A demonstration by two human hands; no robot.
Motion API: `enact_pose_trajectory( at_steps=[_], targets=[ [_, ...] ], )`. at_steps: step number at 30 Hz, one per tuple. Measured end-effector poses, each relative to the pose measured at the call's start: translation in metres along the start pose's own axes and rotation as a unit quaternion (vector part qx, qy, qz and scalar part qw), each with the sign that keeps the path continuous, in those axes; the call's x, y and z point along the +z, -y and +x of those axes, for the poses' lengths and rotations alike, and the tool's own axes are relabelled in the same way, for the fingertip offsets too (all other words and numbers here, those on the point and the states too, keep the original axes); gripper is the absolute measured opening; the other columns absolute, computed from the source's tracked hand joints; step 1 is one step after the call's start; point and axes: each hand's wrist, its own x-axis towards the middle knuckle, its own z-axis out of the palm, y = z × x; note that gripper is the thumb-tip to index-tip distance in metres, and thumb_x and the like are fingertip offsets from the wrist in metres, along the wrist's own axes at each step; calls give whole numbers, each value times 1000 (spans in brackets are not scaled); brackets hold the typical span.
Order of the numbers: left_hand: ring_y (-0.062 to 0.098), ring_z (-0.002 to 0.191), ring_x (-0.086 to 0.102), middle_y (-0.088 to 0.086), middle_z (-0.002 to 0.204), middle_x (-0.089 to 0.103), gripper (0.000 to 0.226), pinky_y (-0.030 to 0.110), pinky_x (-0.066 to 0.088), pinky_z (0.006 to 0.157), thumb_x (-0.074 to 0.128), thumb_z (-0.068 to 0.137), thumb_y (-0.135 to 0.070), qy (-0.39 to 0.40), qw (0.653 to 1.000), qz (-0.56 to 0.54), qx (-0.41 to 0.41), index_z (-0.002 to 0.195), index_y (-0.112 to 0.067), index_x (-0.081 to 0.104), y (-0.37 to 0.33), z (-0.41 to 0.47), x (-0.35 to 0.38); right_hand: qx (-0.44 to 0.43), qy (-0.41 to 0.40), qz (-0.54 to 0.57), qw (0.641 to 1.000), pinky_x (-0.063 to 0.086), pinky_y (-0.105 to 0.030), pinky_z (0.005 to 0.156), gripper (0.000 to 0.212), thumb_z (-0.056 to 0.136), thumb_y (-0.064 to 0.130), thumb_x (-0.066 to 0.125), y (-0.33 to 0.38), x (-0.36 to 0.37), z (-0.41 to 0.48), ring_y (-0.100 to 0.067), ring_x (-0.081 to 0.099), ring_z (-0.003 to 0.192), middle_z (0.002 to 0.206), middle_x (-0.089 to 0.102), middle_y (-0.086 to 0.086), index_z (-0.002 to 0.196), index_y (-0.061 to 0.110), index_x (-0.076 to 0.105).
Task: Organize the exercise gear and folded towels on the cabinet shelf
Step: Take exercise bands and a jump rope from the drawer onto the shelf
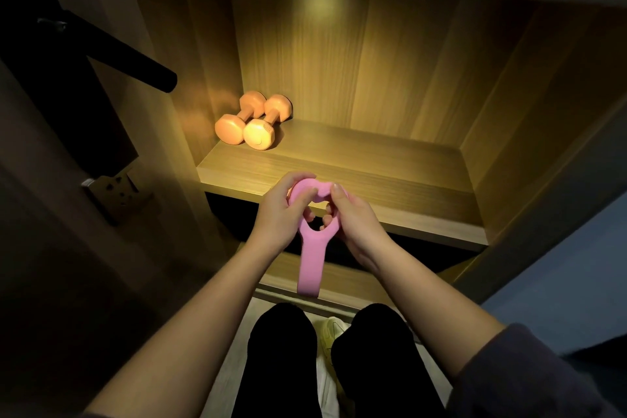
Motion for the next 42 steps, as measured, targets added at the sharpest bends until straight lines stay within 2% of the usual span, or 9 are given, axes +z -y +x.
enact_pose_trajectory(
  at_steps=[9,12,17,22,28,31,35,38,42],
  targets=[
    [12,70,69,1,99,69,24,24,56,63,60,95,-31,-38,995,-71,-51,118,-25,58,21,30,10,20,-37,21,999,45,-21,58,35,104,33,40,-8,2,38,-10,48,64,78,51,-3,96,16,69],
    [14,102,67,-2,122,61,55,29,58,81,62,91,-43,-14,971,-154,-182,139,-25,41,38,43,12,74,-65,115,988,44,-26,58,34,104,35,43,-5,0,65,-12,46,53,63,45,-1,92,7,60],
    [10,93,68,3,112,68,37,21,53,69,67,89,-34,62,962,-133,-232,121,-19,54,71,54,14,161,-151,264,939,39,-21,46,31,100,34,52,12,-10,124,-9,41,47,60,43,-1,95,4,58],
    [12,89,66,-3,100,64,34,18,53,63,77,79,-34,114,967,27,-227,100,-30,51,77,86,17,212,-156,231,936,45,-22,47,33,97,39,55,6,-6,176,-9,46,45,67,52,-5,97,7,60],
    [9,63,66,4,90,67,34,22,52,52,66,87,-21,55,958,-6,-281,116,-13,49,79,129,6,161,-147,178,959,45,-28,54,34,102,35,48,-2,2,237,-15,50,59,77,57,-7,100,3,60],
    [20,87,66,5,104,65,42,35,56,76,71,85,-30,22,966,77,-247,117,-16,48,85,149,-1,165,-133,90,973,49,-31,66,31,100,41,49,-7,-2,265,-15,58,74,90,65,-2,107,13,61],
    [18,112,56,-5,120,54,79,38,52,95,84,73,-34,117,963,146,-192,136,-20,39,96,169,-10,167,-125,-10,978,45,-35,80,37,97,47,53,-8,-2,301,-17,55,86,88,63,2,117,16,57],
    [16,118,52,-3,128,52,78,34,50,96,80,74,-22,106,962,196,-158,140,-23,39,108,180,-11,172,-132,-71,974,47,-33,73,43,97,45,53,-9,3,325,-19,55,85,90,62,-3,122,11,54],
    [12,96,62,-8,100,59,46,15,47,69,74,81,-15,-33,966,218,-138,122,-17,54,122,193,-14,167,-108,-121,973,37,-26,52,47,95,48,55,-10,1,354,-16,52,69,111,70,-12,118,7,61]
  ],
)
